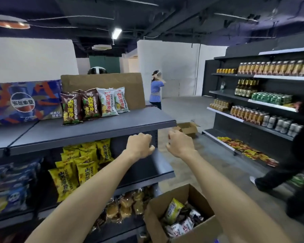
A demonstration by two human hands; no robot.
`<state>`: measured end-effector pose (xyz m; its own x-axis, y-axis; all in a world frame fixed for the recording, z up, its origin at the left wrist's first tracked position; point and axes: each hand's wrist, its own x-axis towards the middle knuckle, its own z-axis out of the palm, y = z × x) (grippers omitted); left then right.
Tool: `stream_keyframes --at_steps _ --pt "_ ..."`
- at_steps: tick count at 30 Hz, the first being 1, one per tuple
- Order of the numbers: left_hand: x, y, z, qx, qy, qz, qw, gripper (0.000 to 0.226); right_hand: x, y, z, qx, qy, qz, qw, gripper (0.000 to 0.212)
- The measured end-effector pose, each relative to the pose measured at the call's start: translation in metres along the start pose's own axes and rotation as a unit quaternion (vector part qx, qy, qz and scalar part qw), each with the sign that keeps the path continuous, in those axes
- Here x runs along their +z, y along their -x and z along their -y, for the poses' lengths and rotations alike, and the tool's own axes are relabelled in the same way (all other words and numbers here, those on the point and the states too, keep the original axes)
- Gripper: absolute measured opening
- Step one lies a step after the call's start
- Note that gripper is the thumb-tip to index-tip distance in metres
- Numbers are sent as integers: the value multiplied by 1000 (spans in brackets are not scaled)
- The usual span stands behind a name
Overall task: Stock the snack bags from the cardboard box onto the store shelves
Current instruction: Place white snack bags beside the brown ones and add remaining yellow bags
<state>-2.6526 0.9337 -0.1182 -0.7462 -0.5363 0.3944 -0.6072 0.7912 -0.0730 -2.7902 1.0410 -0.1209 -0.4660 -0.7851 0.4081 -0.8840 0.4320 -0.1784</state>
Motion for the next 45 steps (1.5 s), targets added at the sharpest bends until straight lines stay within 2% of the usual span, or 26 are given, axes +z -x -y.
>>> stream_keyframes --at_steps 3,9,16,19,35,45 --pt "4 -2 -39 20 -13 28 999 24 -3 27 -32 -9 36 3 999 23" --pt "15 9 -113 68 -16 50 996 24 -9 74 -95 25 54 41 997 20" --pt "55 45 -164 41 19 128 991 33 18 122 -135 50 54 107 992 23" --pt "77 59 -176 47 26 160 986 28 38 138 -146 65 41 134 988 21" --pt "231 73 -121 -46 82 327 940 34 150 126 -186 180 -10 274 945 25" --pt "322 80 -101 -64 192 424 883 25 234 119 -183 220 -52 332 916 21"
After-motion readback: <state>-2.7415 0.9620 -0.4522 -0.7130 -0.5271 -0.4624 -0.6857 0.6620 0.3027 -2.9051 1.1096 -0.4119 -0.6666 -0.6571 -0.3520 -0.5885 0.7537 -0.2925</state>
